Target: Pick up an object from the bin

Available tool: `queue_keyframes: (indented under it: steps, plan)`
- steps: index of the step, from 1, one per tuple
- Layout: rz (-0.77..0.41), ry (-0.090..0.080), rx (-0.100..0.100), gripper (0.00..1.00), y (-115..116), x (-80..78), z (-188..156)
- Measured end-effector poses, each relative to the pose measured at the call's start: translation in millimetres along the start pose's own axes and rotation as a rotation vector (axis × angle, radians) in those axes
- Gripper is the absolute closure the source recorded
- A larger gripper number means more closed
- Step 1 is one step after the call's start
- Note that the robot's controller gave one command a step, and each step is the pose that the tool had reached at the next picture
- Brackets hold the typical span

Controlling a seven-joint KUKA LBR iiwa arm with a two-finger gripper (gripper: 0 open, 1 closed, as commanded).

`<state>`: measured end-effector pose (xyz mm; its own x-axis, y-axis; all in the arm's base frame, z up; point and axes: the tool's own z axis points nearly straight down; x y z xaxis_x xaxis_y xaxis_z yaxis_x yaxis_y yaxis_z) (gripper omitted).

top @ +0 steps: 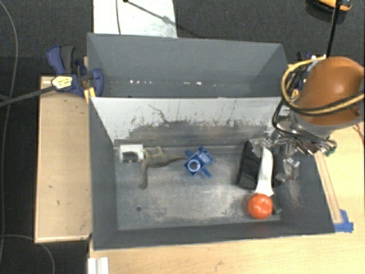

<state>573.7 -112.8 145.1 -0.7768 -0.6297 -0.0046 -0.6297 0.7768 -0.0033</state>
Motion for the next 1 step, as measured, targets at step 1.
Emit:
queue_keyframes:
  steps: [1]
  plan:
    - [-0.012,0.000,-0.001,0.00,11.9,-15.1,0.1]
